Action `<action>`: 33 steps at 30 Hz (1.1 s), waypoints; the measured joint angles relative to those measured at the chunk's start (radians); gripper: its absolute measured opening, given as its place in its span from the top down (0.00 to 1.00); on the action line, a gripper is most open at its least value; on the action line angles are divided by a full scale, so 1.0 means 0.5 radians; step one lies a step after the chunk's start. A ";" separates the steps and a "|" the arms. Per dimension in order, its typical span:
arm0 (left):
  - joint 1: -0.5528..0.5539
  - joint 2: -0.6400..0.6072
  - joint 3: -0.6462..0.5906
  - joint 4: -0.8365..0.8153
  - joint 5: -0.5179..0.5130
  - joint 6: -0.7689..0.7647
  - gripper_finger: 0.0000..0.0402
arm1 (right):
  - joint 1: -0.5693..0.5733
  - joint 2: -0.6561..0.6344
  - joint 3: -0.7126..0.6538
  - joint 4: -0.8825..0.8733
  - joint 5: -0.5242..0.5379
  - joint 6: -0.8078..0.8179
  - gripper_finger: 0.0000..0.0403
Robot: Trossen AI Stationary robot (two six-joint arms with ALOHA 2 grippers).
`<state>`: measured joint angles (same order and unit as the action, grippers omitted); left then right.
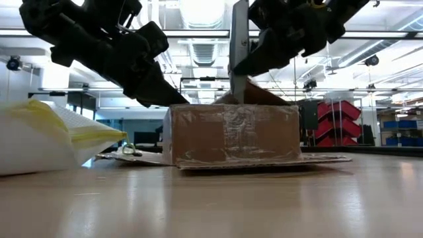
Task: Unpack boxes
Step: Break down the brown box using the gray cutter
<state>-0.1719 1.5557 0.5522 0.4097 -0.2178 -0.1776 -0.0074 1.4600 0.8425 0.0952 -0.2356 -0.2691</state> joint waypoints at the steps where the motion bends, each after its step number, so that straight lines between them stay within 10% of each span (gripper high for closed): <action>1: -0.001 0.000 0.000 0.005 0.002 0.000 1.00 | 0.000 -0.007 0.000 0.003 -0.001 -0.001 0.87; 33: -0.007 0.001 -0.002 0.038 0.022 0.008 1.00 | -0.079 0.212 0.002 0.435 -0.281 0.085 0.87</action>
<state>-0.1753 1.5562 0.5510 0.4286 -0.2070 -0.1734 -0.0467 1.5661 0.8433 0.3126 -0.3760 -0.2269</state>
